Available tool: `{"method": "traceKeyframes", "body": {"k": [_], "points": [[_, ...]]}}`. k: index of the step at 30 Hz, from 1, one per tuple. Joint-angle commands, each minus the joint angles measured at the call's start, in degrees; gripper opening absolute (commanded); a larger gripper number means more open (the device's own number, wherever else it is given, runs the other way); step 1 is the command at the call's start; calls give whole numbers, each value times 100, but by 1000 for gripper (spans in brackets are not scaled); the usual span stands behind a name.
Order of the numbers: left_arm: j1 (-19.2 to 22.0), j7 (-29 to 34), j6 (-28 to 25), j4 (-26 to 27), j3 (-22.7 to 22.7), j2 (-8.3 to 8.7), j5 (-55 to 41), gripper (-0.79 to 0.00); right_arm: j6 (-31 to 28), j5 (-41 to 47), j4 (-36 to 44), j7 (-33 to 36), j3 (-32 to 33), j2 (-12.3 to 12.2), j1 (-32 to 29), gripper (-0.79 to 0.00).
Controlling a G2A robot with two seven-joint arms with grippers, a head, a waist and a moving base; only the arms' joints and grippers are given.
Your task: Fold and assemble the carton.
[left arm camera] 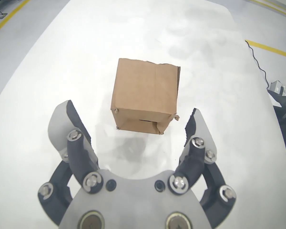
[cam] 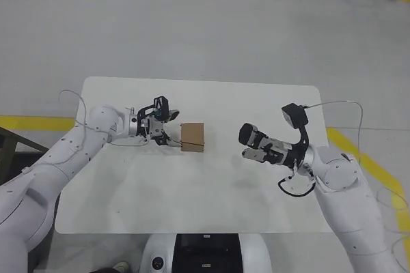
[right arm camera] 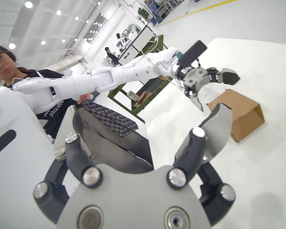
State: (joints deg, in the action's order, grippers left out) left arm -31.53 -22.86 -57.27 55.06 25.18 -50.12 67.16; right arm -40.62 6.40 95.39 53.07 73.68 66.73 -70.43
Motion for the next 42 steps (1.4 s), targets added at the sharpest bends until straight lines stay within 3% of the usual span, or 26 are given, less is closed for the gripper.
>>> {"method": "traceKeyframes", "body": {"k": [1,8,15,22,27,33,42], "points": [[-91,-130,-73,145,189,123,-26,0,-173,-370,-115,-190,0,2,47,0],[-587,-210,-73,992,1036,678,-403,0,-609,-2415,-448,-1342,274,3,200,0],[-1162,624,-65,1967,2113,1245,-1149,0,-514,-4743,-278,-2745,651,-15,94,0],[-1905,1523,22,2848,3156,1698,-2073,0,-127,-6314,63,-4027,1000,-50,-225,0],[-2277,2060,173,3236,3627,1863,-2556,0,62,-6788,212,-4405,1030,-66,-336,0],[-2550,2462,343,3645,3993,1947,-2890,0,340,-7002,307,-4560,1045,-71,-389,0],[-2594,2545,382,3726,4069,1956,-2976,-1,340,-7002,307,-4560,1045,-71,-389,0]]}}
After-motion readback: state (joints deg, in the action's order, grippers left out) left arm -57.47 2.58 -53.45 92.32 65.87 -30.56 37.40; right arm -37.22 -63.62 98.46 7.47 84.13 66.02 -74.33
